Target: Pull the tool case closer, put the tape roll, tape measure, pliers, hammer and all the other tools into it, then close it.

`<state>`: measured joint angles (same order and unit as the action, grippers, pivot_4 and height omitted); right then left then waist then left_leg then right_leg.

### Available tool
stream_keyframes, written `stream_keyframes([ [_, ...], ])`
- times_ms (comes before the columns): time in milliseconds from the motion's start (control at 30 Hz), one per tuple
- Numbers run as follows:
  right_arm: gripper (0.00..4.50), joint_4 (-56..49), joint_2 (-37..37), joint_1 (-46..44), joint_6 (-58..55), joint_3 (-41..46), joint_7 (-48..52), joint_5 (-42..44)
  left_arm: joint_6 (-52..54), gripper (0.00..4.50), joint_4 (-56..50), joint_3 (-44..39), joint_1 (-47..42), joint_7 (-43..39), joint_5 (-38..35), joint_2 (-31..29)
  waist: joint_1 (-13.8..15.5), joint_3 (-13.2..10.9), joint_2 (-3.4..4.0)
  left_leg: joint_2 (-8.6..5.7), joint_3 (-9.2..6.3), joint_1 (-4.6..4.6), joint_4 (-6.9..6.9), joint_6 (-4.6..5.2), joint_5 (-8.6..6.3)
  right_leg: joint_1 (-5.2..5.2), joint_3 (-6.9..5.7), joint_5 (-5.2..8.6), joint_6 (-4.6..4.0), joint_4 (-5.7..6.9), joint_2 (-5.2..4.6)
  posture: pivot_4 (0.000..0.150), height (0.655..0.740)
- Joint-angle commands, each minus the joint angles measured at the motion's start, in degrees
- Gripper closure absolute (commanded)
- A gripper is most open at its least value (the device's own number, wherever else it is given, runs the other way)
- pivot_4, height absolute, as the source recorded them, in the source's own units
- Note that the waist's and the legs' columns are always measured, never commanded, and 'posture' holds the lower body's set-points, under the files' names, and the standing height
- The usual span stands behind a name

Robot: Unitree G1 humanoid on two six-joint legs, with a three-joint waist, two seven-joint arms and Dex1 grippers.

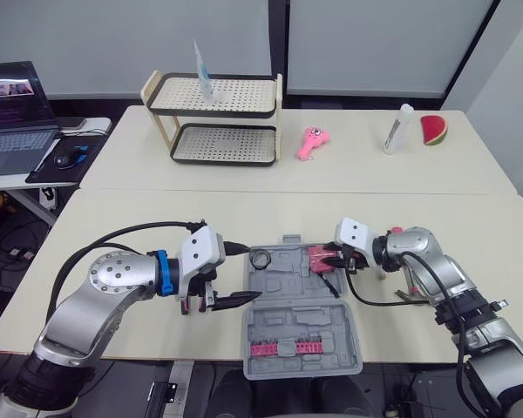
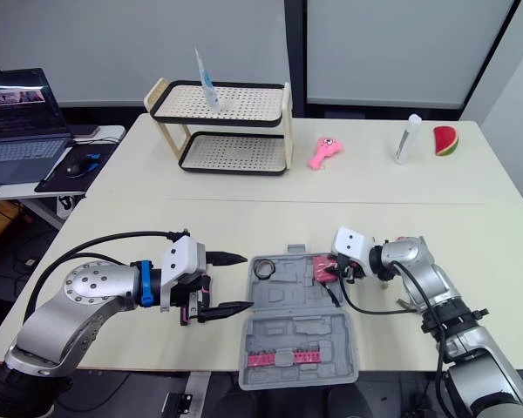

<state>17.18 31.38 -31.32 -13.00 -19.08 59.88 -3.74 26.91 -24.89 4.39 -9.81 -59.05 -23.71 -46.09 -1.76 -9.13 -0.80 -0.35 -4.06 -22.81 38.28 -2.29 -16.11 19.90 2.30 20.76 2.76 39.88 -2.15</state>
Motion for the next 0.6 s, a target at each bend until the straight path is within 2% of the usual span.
stream_keyframes([
  [33,3.06,5.6,-0.2,1.1,-0.2,-2.2,0.0,-2.6,-0.8,0.00,-1.3,-0.4,0.1,0.0,0.1,-0.2,0.0,0.0,-0.01,0.00,-0.02,0.01,0.00,0.01,0.00,-0.03,-0.01,0.00,0.00,0.00,0.00,0.150,0.7290],
  [167,3.06,8.6,-1.2,0.6,-0.9,-2.3,0.1,-2.3,-0.7,0.00,-1.5,-0.8,0.5,-0.1,0.0,-0.4,0.0,0.1,-0.12,0.01,-0.04,0.29,-0.03,0.15,-0.09,-0.32,-0.02,0.00,0.00,-0.06,0.00,0.150,0.7290],
  [333,3.06,8.9,-2.9,0.7,5.7,-0.5,-2.2,-1.3,-1.4,0.00,-0.6,-1.9,1.2,0.0,0.0,-0.6,-0.1,0.1,-0.18,0.03,-0.07,0.78,-0.20,0.16,-0.09,-0.84,-0.03,0.00,0.00,-0.39,0.01,0.150,0.7290],
  [467,3.06,3.8,-4.5,1.6,9.9,4.0,-5.6,1.4,-4.2,0.00,2.0,-4.6,2.9,1.5,0.0,0.9,-0.1,0.1,-0.13,0.07,-0.06,0.77,-0.26,0.16,-0.10,-0.75,0.00,0.00,0.00,-0.36,0.00,0.150,0.7290],
  [600,3.06,-7.1,-3.1,3.6,8.1,7.6,-5.8,4.1,-5.9,0.00,5.2,-10.1,4.5,4.3,-1.2,2.8,-0.1,0.0,0.00,0.09,-0.06,0.40,-0.22,0.15,-0.09,-0.40,0.01,0.00,0.00,-0.29,-0.03,0.150,0.7290],
])
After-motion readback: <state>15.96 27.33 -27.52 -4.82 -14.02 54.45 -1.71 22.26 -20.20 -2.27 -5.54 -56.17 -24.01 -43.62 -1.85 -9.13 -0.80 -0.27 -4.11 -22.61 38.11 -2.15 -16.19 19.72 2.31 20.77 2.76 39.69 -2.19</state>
